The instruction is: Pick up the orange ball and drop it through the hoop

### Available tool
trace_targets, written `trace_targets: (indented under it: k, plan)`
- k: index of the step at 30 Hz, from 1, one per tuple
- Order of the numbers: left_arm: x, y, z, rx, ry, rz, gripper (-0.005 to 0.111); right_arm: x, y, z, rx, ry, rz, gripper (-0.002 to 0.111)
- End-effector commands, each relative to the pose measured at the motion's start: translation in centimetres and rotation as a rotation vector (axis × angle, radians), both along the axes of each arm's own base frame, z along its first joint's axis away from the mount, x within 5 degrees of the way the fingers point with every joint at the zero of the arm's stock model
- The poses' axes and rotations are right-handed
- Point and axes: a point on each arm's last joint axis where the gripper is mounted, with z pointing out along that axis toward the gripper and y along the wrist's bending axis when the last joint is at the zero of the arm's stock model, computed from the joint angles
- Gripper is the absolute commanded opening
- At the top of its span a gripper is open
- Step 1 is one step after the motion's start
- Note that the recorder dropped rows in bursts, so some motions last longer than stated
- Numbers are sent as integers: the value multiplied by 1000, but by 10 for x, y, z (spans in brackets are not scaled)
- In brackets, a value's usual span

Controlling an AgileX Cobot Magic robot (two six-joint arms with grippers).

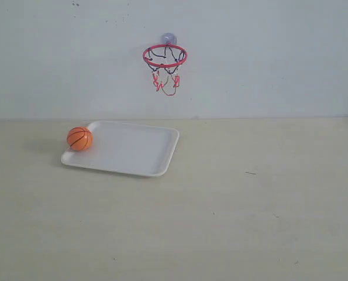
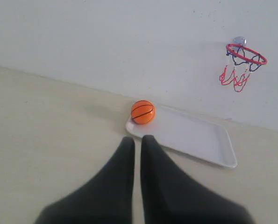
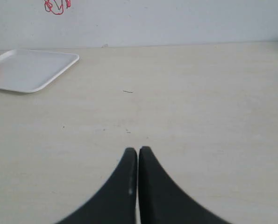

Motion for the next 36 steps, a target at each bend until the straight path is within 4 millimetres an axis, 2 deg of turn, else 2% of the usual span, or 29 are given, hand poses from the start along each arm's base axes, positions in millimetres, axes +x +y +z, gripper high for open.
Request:
trace_targets:
  k: [1, 8, 10, 13, 16, 20, 25, 30, 36]
  plan:
    - [0, 1, 7, 11, -89, 6, 4, 0, 0, 2, -4, -20, -3, 0]
    - [-5, 5, 35, 21, -403, 53, 4, 0, 0, 2, -4, -20, -3, 0]
    - [-5, 5, 39, 21, -425, 55, 4, 0, 0, 2, -4, -20, -3, 0]
    - [-8, 4, 55, 30, -414, 47, 4, 0, 0, 2, -4, -20, -3, 0]
    - [-1, 3, 75, 46, -307, 29, 4, 0, 0, 2, -4, -20, -3, 0]
    - [22, -1, 100, 52, -34, -11, 4, 0, 0, 2, -4, -20, -3, 0]
    - [58, -4, 111, 87, 290, -63, 4, 0, 0, 2, -4, -20, -3, 0]
    - [93, -4, 102, 84, 372, -57, 4, 0, 0, 2, -4, -20, -3, 0]
    - [112, -5, 87, 70, 465, -65, 4, 0, 0, 2, -4, -20, -3, 0]
